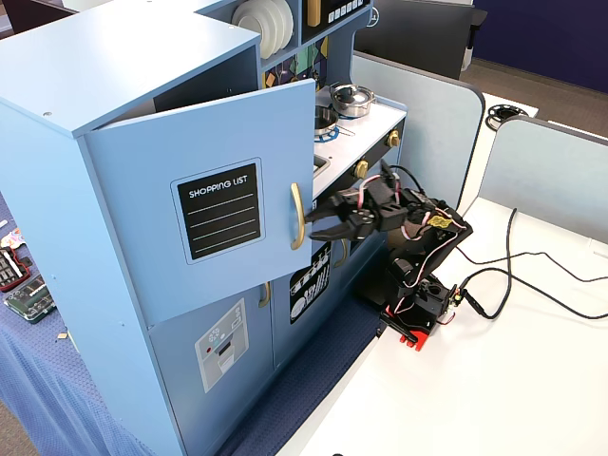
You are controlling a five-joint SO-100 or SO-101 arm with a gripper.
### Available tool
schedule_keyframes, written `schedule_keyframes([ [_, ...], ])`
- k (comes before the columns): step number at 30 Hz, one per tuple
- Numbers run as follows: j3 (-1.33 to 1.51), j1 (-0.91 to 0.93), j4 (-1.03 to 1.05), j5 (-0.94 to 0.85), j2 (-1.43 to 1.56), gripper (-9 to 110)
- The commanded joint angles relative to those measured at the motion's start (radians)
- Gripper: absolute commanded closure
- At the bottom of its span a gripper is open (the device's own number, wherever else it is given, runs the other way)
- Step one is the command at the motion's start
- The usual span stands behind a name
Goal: Open the left cabinet door
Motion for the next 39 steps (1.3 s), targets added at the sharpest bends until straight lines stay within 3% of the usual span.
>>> schedule_keyframes([
  [1, 0.015, 0.023, 0.057, -0.009, 0.117, 97],
  [8, 0.005, 0.206, 0.101, 0.087, 0.178, 96],
  [17, -0.006, 0.4, -0.054, 0.19, -0.021, 100],
  [24, -0.014, 0.265, -0.244, 0.109, -0.192, 101],
  [39, -0.029, -0.158, -0.348, -0.028, -0.321, 101],
])
